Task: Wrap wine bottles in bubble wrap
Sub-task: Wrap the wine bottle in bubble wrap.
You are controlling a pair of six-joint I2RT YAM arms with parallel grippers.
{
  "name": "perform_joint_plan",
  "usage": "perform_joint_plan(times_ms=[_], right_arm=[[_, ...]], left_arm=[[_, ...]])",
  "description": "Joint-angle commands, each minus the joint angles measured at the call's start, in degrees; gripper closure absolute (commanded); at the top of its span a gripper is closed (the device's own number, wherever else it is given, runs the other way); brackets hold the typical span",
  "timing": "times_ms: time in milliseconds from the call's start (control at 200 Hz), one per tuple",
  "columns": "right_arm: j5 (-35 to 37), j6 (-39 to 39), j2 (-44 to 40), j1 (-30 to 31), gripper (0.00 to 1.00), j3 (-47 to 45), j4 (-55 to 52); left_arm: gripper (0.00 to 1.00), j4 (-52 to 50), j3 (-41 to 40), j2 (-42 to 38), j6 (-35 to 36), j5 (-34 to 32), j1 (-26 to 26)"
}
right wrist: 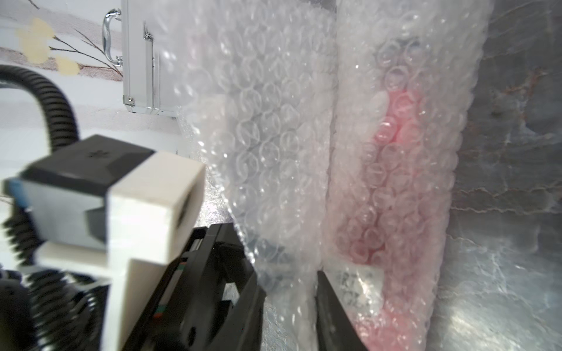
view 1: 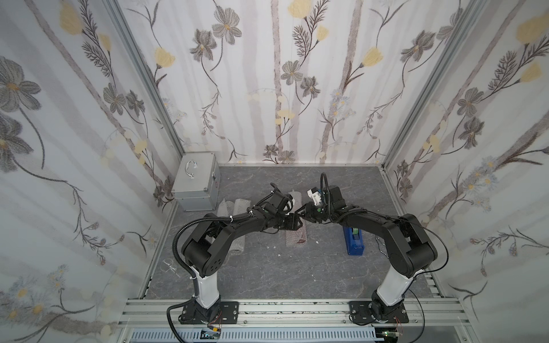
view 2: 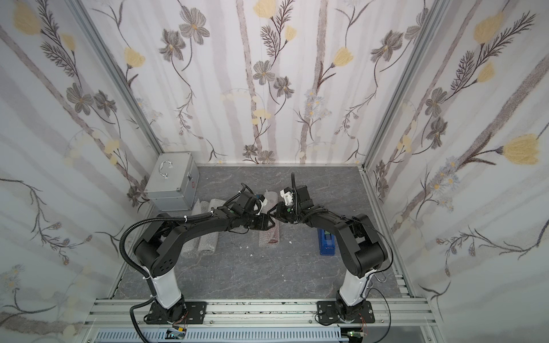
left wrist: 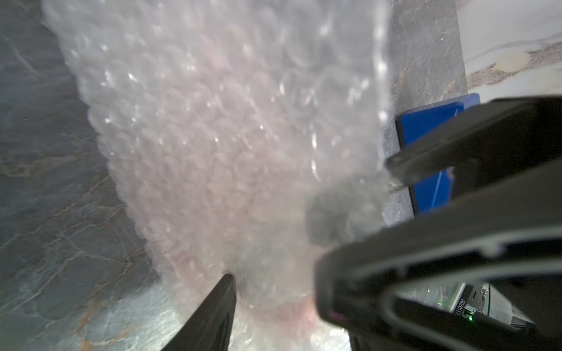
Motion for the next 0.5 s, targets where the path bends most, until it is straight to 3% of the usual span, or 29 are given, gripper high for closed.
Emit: perform_joint_plan(times_ms=[0, 325, 495], right_arm=[[2.61, -1.74, -3.14, -1.32, 0.68, -1.52, -1.91], [3.42, -3.26, -4.37, -2.36, 0.69, 0.82, -5.16], [2.59, -3.67, -0.80, -1.29, 0.70, 5.41, -7.07]], left_arm=[[0.42, -1.64, 0.57, 0.52, 1.04, -1.65, -0.15], [0.41, -1.86, 0.73, 0.33, 0.62, -2.39, -0.24], [0.41, -1.79, 0.60, 0.37, 0.44, -2.44, -0.18]])
